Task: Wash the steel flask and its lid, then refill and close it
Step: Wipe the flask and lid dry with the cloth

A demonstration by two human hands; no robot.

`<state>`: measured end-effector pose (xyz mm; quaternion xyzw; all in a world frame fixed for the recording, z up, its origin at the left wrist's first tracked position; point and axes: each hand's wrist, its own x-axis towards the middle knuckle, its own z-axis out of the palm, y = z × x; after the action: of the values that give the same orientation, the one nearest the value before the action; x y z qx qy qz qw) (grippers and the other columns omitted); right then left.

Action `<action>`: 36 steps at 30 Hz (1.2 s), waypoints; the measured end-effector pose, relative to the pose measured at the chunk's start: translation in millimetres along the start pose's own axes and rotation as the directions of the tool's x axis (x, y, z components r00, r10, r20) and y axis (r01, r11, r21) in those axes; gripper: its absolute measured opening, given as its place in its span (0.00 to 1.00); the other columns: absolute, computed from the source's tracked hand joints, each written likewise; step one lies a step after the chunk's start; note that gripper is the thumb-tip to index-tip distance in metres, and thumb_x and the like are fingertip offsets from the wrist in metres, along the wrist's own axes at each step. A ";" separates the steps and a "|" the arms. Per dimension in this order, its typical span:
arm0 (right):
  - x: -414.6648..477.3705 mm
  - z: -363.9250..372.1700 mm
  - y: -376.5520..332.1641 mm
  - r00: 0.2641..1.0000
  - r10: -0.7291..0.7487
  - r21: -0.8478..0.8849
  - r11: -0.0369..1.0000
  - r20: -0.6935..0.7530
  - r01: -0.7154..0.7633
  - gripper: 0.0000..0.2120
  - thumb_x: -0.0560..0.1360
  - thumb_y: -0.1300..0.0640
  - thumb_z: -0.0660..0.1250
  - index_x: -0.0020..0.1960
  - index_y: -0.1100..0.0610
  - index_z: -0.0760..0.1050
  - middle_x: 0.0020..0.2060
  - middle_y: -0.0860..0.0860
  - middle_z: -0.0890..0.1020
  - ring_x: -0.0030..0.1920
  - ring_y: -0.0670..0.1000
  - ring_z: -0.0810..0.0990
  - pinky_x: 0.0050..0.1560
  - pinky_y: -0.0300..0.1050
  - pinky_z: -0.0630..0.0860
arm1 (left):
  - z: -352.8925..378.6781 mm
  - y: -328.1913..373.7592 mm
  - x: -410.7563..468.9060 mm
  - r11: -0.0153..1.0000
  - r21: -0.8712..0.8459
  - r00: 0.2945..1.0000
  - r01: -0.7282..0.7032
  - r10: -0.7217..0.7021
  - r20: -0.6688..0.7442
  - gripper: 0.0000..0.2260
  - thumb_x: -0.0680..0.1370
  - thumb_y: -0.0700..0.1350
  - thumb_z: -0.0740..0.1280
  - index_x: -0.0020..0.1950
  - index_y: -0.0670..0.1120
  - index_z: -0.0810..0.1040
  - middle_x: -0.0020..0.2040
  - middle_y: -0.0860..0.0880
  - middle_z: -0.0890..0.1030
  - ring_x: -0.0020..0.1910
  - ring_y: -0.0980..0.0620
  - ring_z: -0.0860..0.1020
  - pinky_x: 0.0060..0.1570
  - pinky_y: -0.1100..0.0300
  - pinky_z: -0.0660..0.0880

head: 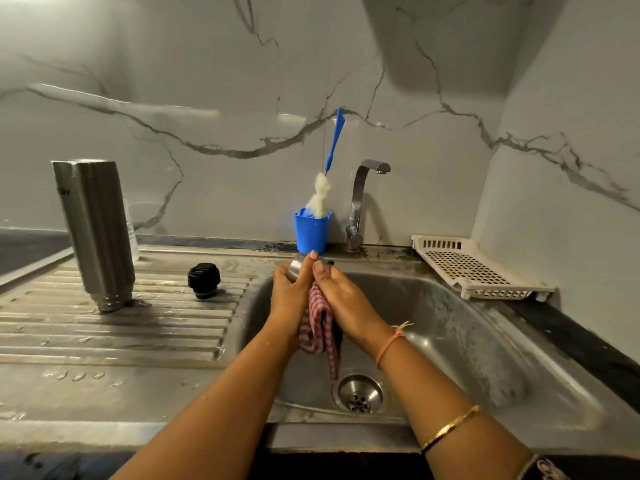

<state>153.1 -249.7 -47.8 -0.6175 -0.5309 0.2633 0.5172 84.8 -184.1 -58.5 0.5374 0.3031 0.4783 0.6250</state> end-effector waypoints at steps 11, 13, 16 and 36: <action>-16.2 -22.6 -18.8 0.974 0.128 0.790 0.569 0.189 -0.228 0.18 0.79 0.52 0.59 0.58 0.65 0.75 0.40 0.57 0.83 0.39 0.54 0.83 0.43 0.47 0.81 | -0.4 1.4 -0.6 0.953 -0.259 0.965 0.159 -0.095 0.245 0.33 0.70 0.66 0.67 0.65 0.43 0.72 0.57 0.39 0.80 0.54 0.42 0.81 0.55 0.48 0.77; -15.9 -13.2 -18.7 0.982 0.100 0.734 0.654 0.159 -0.186 0.20 0.80 0.51 0.58 0.63 0.64 0.72 0.49 0.59 0.81 0.50 0.56 0.81 0.57 0.50 0.77 | -2.0 0.5 0.3 0.918 -0.321 0.956 0.234 -0.156 0.249 0.37 0.67 0.68 0.68 0.64 0.41 0.74 0.58 0.38 0.80 0.55 0.42 0.80 0.58 0.47 0.75; -13.2 1.0 -10.8 0.997 0.042 0.244 0.968 0.063 -0.056 0.23 0.80 0.42 0.54 0.69 0.53 0.64 0.65 0.55 0.74 0.66 0.54 0.72 0.71 0.56 0.62 | -2.8 0.0 2.1 0.961 -0.221 0.980 0.164 -0.132 0.152 0.39 0.60 0.68 0.74 0.60 0.43 0.73 0.57 0.38 0.79 0.55 0.43 0.80 0.60 0.45 0.74; 0.7 -62.1 -5.7 0.917 0.363 0.835 0.547 -0.164 -0.067 0.13 0.79 0.56 0.59 0.49 0.64 0.78 0.41 0.58 0.82 0.41 0.56 0.82 0.42 0.47 0.78 | -5.9 5.1 -1.7 0.959 -0.237 0.985 0.155 -0.132 0.109 0.15 0.77 0.50 0.67 0.62 0.48 0.75 0.57 0.40 0.79 0.52 0.44 0.81 0.46 0.49 0.80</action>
<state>205.5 -272.0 -22.1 -0.4045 -0.1781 0.4364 0.7837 77.5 -183.6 -55.3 0.4541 0.2511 0.4401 0.7328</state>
